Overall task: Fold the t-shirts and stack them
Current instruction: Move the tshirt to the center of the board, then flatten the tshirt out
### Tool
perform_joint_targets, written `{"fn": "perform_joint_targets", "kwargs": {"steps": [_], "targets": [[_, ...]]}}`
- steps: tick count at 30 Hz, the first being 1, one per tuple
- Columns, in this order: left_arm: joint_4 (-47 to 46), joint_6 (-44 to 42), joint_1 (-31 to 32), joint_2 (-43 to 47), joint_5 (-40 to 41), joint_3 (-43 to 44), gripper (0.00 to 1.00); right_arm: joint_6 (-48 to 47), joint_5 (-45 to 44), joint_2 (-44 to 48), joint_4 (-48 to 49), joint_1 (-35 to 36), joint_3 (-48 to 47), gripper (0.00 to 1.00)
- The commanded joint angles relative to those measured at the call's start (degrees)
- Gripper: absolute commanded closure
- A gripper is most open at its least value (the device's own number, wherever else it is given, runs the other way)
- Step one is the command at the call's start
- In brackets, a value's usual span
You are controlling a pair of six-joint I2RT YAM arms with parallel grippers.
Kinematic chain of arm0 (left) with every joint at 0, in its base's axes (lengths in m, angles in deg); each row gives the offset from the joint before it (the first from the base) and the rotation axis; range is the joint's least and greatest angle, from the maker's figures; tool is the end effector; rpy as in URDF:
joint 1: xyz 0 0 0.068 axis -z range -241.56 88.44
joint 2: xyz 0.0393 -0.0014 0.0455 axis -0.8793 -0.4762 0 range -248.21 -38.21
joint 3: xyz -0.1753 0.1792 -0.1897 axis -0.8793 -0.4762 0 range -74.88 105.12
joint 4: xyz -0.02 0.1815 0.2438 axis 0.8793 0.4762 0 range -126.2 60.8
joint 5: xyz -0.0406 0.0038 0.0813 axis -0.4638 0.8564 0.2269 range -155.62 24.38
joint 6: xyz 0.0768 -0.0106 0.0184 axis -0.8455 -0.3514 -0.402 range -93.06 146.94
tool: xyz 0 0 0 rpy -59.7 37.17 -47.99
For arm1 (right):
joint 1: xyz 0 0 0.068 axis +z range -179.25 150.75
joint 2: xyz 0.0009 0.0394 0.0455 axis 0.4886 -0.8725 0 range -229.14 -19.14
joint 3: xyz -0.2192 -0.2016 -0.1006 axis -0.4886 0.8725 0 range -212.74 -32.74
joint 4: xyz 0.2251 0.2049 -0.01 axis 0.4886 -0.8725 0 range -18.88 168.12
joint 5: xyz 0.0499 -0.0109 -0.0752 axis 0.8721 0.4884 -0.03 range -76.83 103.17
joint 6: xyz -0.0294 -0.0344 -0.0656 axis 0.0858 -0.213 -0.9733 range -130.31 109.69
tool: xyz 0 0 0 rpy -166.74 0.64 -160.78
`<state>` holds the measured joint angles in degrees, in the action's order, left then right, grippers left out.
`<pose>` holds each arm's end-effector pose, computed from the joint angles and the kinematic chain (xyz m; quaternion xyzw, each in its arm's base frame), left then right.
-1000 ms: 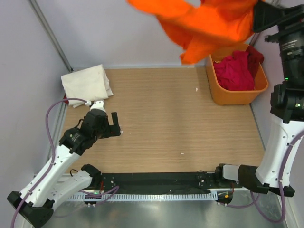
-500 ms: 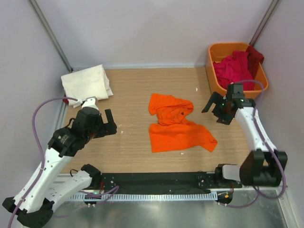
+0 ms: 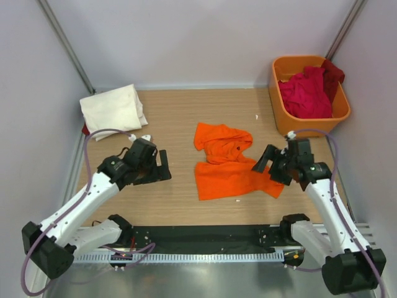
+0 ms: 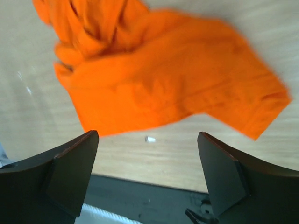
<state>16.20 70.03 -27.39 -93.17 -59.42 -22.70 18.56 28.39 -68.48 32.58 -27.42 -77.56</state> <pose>0.1847 -0.1164 0.2937 -0.0902 0.9487 -0.1462 0.2656 0.2039 0.0246 0.2755 0.1737 0.9164 0.2097 0.2935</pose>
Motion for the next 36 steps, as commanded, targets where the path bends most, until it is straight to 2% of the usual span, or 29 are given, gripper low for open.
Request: {"fn": "perform_joint_targets", "kwargs": {"steps": [1, 2, 3, 4, 5, 6, 7, 8, 10, 12, 13, 16, 21, 29, 30, 36], "targets": [[-4.33, -0.55, 1.07, -4.17, 1.18, 0.98, 0.08, 7.06, -3.31, 0.83, 3.61, 11.67, 2.46, 0.10], [-3.80, -2.29, 1.07, -4.54, 2.14, 2.64, 0.08, 8.91, -5.27, 0.04, 4.14, 15.28, 2.02, 0.12], [-2.93, -4.22, 1.07, -4.89, 4.50, 4.23, 0.08, 12.15, -10.25, -1.10, 4.49, 23.49, 0.62, 0.16], [-2.66, -4.24, 1.07, -4.89, 5.83, 4.24, 0.08, 13.49, -10.30, -2.41, 4.49, 27.40, -0.44, 0.18], [-2.13, -6.59, 1.07, -4.81, 7.93, 6.07, 0.06, 14.81, -17.09, -3.90, 4.49, 32.31, -1.32, 0.19], [-0.21, -7.40, 0.98, -4.81, 10.13, 7.13, 0.04, 16.12, -20.11, -8.36, 4.76, 36.54, -2.28, 0.20], [0.59, -8.19, 0.98, -4.81, 12.33, 8.10, 0.03, 17.18, -22.84, -11.01, 4.93, 45.46, -4.47, 0.20], [1.38, -8.98, 0.90, -4.63, 16.79, 9.50, 0.00, 18.50, -27.83, -14.87, 4.93, 49.03, -5.97, 0.20], [2.53, -11.09, 0.11, -4.19, 18.15, 10.30, 0.00, 19.21, -30.59, -25.94, 5.37, 56.75, -10.62, 0.22], [2.44, -11.97, -0.77, -2.88, 17.36, 9.78, 0.00, 18.78, -33.66, -32.37, 5.98, 59.95, -16.32, 0.23], [2.27, -11.98, -0.95, -2.26, 17.45, 8.39, 0.00, 18.34, -34.03, -38.14, 6.25, 61.35, -18.18, 0.23], [1.12, -11.98, -1.91, 1.16, 17.36, 4.87, 0.00, 16.67, -33.86, -45.99, 7.13, 62.25, -24.51, 0.27], [0.77, -11.62, -2.36, 6.17, 17.79, 3.89, 0.00, 16.66, -32.36, -53.74, 6.96, 64.35, -30.59, 0.29], [-0.02, -11.36, -2.36, 8.20, 17.97, 3.01, 0.00, 19.39, -31.57, -58.06, 9.85, 65.06, -25.41, 0.46], [-0.11, -11.36, -2.36, 8.11, 18.06, 2.92, 0.00, 19.39, -31.75, -58.15, 10.38, 65.06, -24.19, 0.51], [-0.37, -10.92, -2.36, 7.06, 17.80, 2.66, 0.00, 20.97, -32.98, -56.14, 13.36, 65.06, -17.69, 0.62]]}}
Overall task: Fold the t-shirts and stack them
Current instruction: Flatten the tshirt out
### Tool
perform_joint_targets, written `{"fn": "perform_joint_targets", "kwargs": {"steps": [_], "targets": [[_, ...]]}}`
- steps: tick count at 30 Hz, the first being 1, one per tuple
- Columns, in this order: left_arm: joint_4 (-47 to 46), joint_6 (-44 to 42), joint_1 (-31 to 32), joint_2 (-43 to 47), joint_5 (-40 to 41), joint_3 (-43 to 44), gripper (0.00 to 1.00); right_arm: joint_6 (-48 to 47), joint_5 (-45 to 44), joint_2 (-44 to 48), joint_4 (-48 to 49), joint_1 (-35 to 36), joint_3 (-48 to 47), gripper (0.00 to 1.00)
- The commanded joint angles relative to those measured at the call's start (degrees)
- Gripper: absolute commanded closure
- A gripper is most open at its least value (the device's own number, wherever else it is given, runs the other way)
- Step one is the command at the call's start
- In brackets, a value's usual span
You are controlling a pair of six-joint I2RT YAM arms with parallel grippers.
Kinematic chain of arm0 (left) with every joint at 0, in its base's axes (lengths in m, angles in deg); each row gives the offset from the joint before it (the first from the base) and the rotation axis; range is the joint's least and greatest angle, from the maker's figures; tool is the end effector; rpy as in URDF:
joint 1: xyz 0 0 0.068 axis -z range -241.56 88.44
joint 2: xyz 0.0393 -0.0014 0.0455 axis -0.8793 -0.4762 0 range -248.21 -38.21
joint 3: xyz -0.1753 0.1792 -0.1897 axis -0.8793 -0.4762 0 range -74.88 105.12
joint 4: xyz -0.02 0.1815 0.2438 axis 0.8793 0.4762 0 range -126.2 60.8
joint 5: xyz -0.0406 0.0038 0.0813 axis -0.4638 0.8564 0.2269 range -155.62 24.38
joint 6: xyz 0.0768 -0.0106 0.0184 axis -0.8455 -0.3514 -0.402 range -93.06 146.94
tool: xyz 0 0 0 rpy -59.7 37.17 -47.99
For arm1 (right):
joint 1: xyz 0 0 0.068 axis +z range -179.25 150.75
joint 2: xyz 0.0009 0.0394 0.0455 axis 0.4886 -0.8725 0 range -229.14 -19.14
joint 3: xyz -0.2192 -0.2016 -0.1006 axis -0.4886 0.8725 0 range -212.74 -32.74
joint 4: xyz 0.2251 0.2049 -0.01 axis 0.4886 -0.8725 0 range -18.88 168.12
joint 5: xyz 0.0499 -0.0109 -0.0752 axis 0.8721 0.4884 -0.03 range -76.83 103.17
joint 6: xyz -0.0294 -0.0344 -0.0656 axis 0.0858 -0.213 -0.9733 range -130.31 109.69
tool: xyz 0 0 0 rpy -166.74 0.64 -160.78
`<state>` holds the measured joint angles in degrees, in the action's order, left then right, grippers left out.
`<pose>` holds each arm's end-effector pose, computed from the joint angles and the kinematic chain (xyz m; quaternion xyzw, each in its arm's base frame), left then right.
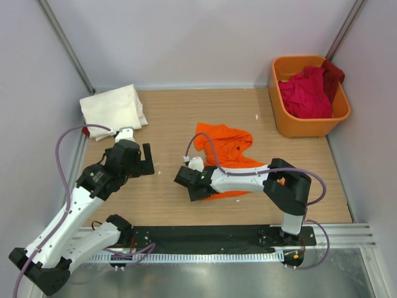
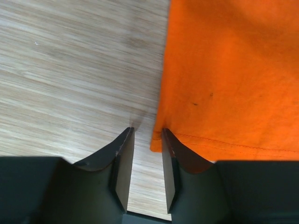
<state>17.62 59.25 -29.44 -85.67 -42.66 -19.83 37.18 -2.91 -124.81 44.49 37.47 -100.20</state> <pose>0.1732 -0.0771 0.3383 -0.0757 0.9093 -0.0385 0.4075 0.1802 0.3708 0.1432 -0.1416 0.9677 0.0562 0.2008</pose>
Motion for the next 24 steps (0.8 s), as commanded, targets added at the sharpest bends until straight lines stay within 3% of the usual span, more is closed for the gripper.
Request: {"fn": "perform_joint_targets", "kwargs": {"steps": [1, 3, 6, 7, 8, 13, 17, 19, 22, 24], "targets": [[-1.70, -0.06, -0.30, -0.70, 1.03, -0.20, 0.00, 2.61, -1.77, 0.63, 1.98, 0.17, 5.84, 0.65], [-1.70, 0.03, -0.30, -1.31, 0.95, -0.20, 0.00, 2.88, -1.59, 1.60, 3.21, 0.17, 8.38, 0.69], [-1.97, 0.38, -0.30, -1.84, 0.95, -0.03, 0.00, 2.79, -1.94, 3.45, 4.09, 0.17, 11.12, 0.86], [-1.97, 0.47, -0.30, -1.93, 0.95, -0.03, 0.00, 2.79, -2.20, 4.32, 4.18, 0.17, 11.73, 0.96], [-2.32, 0.55, -0.30, -2.02, 0.95, -0.03, 0.00, 2.79, -2.47, 4.94, 4.01, 0.25, 12.78, 0.99], [-4.16, 1.08, -0.30, -3.60, -2.12, 0.41, 0.00, 3.58, -6.50, 12.83, 0.06, 0.17, 15.34, 0.98], [-7.93, 1.35, -0.30, -6.14, -5.81, 0.85, 0.00, 5.69, -9.41, 26.01, -7.39, 0.17, 17.54, 0.99], [-11.52, 1.00, -0.30, -8.42, -11.50, 1.64, 0.01, 6.56, -10.11, 32.79, -10.30, 0.17, 17.54, 0.98], [-17.67, 1.78, -0.22, -15.10, -16.88, 2.52, 0.02, 7.79, -11.87, 38.16, -16.89, 0.17, 16.58, 0.99], [-20.41, 3.18, -0.21, -22.21, -20.49, 4.35, 0.08, 9.55, -13.54, 40.79, -21.38, 0.17, 16.05, 0.98]]}}
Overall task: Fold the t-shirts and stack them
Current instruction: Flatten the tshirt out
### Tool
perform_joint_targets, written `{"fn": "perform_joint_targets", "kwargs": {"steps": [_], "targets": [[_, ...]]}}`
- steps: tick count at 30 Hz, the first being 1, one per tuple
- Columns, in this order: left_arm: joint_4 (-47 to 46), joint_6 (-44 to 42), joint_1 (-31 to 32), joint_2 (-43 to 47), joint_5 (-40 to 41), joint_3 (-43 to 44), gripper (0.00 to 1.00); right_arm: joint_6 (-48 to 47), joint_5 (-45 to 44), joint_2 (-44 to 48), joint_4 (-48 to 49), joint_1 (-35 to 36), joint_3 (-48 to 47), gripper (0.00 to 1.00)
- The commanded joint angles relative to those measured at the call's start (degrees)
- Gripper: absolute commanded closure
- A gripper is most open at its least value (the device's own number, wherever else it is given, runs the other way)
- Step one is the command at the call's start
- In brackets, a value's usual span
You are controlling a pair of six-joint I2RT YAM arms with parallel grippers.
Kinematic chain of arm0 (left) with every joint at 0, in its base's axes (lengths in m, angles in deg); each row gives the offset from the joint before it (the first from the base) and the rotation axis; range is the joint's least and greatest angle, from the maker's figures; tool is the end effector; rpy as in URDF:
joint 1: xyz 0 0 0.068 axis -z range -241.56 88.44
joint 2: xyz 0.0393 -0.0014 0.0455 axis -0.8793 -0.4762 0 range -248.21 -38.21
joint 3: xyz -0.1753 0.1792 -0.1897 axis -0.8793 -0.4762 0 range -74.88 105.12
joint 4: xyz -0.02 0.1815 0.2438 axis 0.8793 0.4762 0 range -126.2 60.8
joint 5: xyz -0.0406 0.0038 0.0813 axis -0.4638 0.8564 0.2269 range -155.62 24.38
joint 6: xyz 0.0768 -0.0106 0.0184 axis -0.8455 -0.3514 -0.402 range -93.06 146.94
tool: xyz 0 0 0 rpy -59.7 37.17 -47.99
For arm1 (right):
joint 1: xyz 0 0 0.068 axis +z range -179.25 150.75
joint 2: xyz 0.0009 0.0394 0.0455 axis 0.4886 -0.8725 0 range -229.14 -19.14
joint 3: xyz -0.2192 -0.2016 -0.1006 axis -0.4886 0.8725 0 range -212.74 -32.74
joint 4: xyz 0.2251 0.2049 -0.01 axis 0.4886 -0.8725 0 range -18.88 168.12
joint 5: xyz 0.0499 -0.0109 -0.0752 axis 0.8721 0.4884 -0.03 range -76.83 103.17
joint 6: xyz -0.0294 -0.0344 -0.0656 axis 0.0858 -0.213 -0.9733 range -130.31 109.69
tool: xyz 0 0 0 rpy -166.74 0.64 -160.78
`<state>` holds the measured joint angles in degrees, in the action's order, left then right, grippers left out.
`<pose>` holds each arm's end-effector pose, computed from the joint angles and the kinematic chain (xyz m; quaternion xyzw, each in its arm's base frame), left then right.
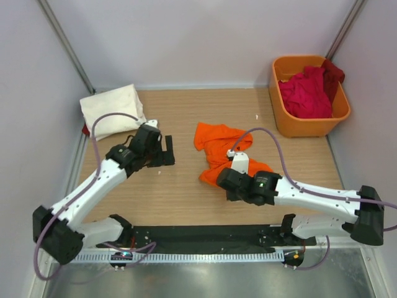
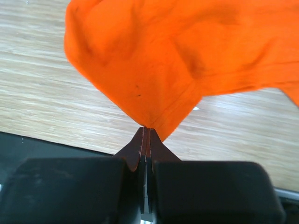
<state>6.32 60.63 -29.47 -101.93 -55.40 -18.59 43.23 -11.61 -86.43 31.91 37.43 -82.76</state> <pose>0.2362 -0.1337 0.3021 -0.0435 0.9353 -0.1149 0.3318 0.1284 0.2253 0.2455 -0.0600 0.9501 0.0902 0.2927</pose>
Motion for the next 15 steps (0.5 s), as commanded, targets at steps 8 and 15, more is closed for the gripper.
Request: {"fn": "perform_joint_targets", "kwargs": {"steps": [8, 15], "targets": [[-18.08, 4.45, 0.33, -32.84, -11.52, 14.70, 0.11, 10.62, -7.83, 12.17, -15.83, 0.39, 1.59, 0.98], [-21.34, 6.30, 0.33, -49.80, -13.38, 24.30, 0.16, 11.32, -7.57, 13.76, -18.38, 0.39, 1.86, 0.98]]}}
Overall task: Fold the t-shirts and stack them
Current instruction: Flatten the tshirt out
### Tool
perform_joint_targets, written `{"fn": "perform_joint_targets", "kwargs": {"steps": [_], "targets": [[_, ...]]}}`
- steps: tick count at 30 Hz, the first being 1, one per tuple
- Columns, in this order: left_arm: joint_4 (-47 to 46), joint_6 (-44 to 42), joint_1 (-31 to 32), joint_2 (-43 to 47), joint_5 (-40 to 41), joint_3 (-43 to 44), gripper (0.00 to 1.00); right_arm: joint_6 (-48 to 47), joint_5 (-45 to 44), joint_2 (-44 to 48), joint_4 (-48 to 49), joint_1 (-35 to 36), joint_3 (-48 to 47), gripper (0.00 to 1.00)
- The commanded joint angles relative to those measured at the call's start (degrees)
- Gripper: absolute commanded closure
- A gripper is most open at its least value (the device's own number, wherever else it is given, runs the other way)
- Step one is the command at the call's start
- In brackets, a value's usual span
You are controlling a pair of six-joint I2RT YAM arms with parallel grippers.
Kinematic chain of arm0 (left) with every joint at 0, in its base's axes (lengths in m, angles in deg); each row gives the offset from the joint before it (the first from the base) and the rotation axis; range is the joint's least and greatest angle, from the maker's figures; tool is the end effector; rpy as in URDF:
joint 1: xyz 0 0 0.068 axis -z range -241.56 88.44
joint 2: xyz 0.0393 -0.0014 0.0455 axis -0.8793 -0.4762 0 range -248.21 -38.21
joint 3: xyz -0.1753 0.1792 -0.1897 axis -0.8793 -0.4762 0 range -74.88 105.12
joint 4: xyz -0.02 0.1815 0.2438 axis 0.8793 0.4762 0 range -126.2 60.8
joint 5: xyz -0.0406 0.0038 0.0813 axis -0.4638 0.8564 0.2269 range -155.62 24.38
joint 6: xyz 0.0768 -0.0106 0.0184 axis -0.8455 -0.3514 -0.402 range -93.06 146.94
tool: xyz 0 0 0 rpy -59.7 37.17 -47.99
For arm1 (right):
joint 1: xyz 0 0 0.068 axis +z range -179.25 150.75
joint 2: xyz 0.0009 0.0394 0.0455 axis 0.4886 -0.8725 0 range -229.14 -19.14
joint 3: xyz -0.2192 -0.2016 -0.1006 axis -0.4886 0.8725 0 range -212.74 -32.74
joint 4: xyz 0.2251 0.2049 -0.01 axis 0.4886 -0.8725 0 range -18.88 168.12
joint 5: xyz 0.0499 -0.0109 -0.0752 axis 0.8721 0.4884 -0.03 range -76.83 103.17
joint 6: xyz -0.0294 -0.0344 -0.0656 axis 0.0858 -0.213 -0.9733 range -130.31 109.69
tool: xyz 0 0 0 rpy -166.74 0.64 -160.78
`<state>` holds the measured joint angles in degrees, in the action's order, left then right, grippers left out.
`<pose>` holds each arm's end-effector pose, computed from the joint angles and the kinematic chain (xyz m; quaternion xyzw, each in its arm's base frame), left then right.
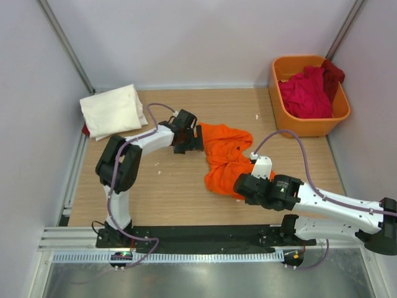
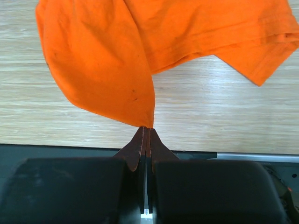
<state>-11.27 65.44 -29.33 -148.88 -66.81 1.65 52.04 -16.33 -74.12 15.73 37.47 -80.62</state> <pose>0.4017 -0.2549 0.1647 -0.0499 0.9625 -0.1625 0.2116 0.1048 0.1580 0.2630 0.0089 0.9526 0.0477 0.3002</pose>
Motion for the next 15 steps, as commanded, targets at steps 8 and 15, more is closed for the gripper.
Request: {"fn": "perform_joint_targets", "kwargs": {"steps": [8, 15], "targets": [[-6.55, 5.26, 0.20, -10.35, -4.78, 6.53, 0.39, 2.08, -3.64, 3.13, -4.05, 0.34, -1.60, 0.99], [-8.05, 5.97, 0.38, -12.38, -6.19, 6.61, 1.00, 2.08, -4.25, 3.83, -4.58, 0.34, -1.52, 0.99]]}}
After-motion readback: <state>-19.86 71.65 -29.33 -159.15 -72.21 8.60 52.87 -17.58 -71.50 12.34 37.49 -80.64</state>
